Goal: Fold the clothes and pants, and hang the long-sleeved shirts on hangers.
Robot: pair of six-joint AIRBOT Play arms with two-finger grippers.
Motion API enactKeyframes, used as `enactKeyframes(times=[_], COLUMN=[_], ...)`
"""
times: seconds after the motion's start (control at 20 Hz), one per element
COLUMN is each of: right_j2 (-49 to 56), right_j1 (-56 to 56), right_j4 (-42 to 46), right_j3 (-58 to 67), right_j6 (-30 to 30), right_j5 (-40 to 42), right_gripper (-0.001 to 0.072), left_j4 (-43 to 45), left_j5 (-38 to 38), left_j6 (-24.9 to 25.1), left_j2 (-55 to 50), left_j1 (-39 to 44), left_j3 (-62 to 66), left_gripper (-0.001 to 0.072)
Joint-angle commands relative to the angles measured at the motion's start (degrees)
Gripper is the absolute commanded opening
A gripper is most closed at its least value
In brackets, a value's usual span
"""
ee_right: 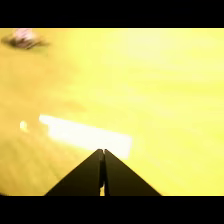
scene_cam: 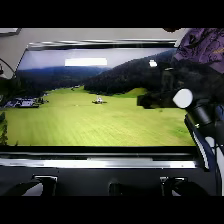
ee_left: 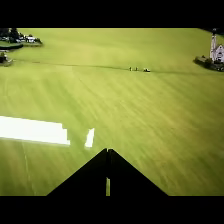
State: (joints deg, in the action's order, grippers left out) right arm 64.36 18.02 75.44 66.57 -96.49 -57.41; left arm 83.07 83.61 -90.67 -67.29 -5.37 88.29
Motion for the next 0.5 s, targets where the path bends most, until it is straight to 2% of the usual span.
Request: enactKeyframes(times=[0.0, 0.45], right_j2=[0.0, 0.0], right_j1=[10.5, 11.1], right_j4=[4.9, 7.3], right_j3=[0.1, 0.1], right_j6=[-0.8, 0.1], right_j5=[2.6, 4.0], right_gripper=[0.0024, 0.0025], left_j4=[0.1, 0.0], left_j5=[-5.2, -4.2], left_j6=[0.7, 0.3], left_j2=[6.0, 5.9], left_j1=[0.0, 0.1], left_j3=[-9.9, -10.0], left_gripper=[0.0014, 0.0015])
